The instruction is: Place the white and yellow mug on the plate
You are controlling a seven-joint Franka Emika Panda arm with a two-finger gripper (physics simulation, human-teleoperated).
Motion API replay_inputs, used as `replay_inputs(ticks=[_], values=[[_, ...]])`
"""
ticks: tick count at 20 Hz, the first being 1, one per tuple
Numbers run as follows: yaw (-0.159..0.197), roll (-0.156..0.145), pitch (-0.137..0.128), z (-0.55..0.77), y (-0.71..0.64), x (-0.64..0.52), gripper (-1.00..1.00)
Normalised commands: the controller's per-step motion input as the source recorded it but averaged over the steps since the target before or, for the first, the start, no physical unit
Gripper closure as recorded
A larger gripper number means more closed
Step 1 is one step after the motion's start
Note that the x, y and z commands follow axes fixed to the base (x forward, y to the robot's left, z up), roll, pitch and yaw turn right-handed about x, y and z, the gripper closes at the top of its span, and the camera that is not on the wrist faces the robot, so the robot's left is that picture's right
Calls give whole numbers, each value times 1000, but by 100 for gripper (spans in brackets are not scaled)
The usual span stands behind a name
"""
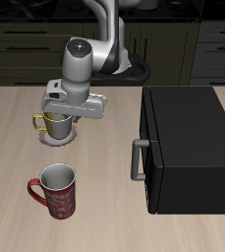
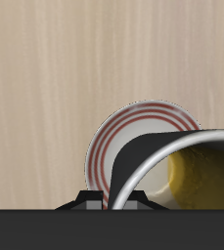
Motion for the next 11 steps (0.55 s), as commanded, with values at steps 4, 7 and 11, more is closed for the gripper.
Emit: replay_inputs(ticks=[4,7,11], values=[[-29,-71,19,-30,-48,-4,-100],[-30,-8,29,-3,-39,36,-100],[-7,10,-1,51,32,-24,-100]])
